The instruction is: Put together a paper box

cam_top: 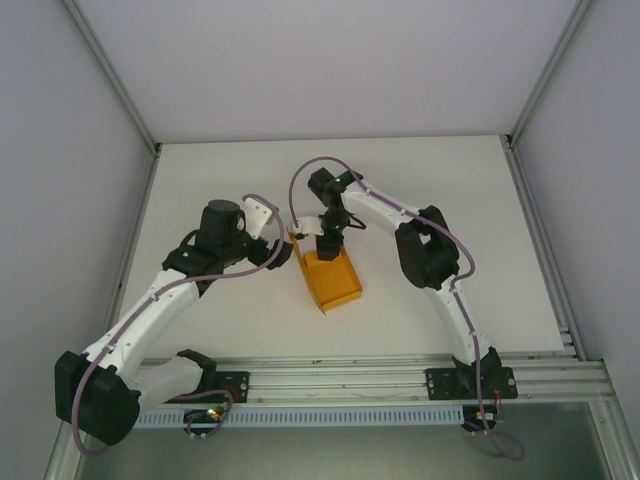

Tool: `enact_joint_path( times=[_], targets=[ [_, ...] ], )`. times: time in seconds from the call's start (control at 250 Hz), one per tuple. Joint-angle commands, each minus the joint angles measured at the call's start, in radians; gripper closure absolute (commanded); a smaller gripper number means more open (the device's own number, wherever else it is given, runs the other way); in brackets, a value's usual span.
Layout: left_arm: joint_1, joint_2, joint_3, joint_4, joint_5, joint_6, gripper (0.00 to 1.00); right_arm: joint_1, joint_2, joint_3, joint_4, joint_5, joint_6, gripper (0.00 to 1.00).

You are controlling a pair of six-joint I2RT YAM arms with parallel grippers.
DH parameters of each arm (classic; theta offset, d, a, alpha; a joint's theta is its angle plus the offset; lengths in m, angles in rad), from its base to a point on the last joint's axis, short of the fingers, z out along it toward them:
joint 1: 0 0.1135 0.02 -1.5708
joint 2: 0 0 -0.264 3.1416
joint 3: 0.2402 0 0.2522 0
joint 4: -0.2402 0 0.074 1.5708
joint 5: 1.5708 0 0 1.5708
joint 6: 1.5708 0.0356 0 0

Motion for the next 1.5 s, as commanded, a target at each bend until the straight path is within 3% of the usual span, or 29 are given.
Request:
enact_joint_path(
  times=[0.0,0.068,0.256,0.347,0.483,0.611,0.703,0.803,0.882,1.006,1.102,1.23,1.398,1.497],
  targets=[
    [0.005,-0.020,-0.006,0.027,0.009,-0.027,0.00,-0.003,0.054,0.035,-0.084,0.058,0.000,0.78],
    [0.004,-0.018,-0.006,0.023,0.001,-0.028,0.00,-0.002,0.068,0.034,-0.078,0.089,0.011,0.90],
    [0.004,-0.038,-0.024,0.034,-0.032,-0.053,0.00,0.012,0.038,-0.058,0.038,0.226,0.065,1.00],
    [0.005,-0.057,-0.035,0.043,-0.082,-0.092,0.00,0.036,-0.009,-0.144,0.145,0.342,0.116,1.00],
    [0.020,-0.116,-0.078,0.076,-0.215,-0.228,0.00,0.055,-0.194,-0.394,0.514,0.455,0.201,1.00],
    [0.100,-0.165,-0.109,0.084,-0.237,-0.388,0.00,-0.002,-0.402,-0.470,0.608,0.295,0.447,1.00],
    [0.174,-0.165,-0.132,0.108,-0.172,-0.479,0.00,-0.056,-0.565,-0.563,0.723,0.136,0.653,1.00],
    [0.219,-0.142,-0.161,0.162,-0.086,-0.544,0.00,-0.118,-0.718,-0.685,0.888,0.000,0.926,1.00],
    [0.216,-0.108,-0.178,0.243,0.061,-0.547,0.00,-0.147,-0.826,-0.837,1.101,-0.100,1.132,1.00],
    [0.194,-0.047,-0.213,0.442,0.216,-0.594,0.00,-0.120,-0.917,-1.033,1.363,-0.109,1.334,1.00],
    [0.160,-0.009,-0.228,0.594,0.286,-0.629,0.00,-0.105,-0.926,-1.147,1.544,-0.090,1.516,1.00],
    [0.103,0.022,-0.264,0.806,0.364,-0.650,0.00,-0.106,-0.849,-1.271,1.876,-0.160,1.804,1.00],
    [0.022,0.078,-0.242,0.840,0.419,-0.611,0.00,-0.112,-0.608,-1.256,2.390,-0.306,2.207,1.00],
    [-0.008,0.110,-0.226,0.836,0.450,-0.595,0.00,-0.093,-0.549,-1.183,2.395,-0.353,2.262,1.00]
  ],
)
